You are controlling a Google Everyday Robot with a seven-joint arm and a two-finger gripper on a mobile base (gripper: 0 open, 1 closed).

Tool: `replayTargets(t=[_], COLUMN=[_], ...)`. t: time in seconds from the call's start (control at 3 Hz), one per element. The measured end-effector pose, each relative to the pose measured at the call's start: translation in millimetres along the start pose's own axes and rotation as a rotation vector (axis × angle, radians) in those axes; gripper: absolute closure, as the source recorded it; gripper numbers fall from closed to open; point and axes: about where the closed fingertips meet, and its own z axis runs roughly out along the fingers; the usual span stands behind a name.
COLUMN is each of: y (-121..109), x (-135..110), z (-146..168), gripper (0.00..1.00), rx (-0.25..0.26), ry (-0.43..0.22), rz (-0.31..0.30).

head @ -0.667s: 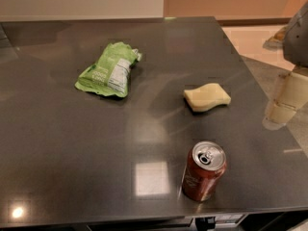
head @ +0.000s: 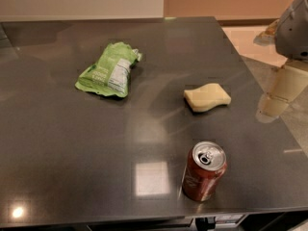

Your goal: Pick green rice chip bag

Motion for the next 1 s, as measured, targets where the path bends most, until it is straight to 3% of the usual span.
replayTargets(t=[1.0], y=[-76.4], x=[-101.7], z=[56.3], gripper=[0.0], rx=[0.012], ry=[-0.167], rz=[-0.122])
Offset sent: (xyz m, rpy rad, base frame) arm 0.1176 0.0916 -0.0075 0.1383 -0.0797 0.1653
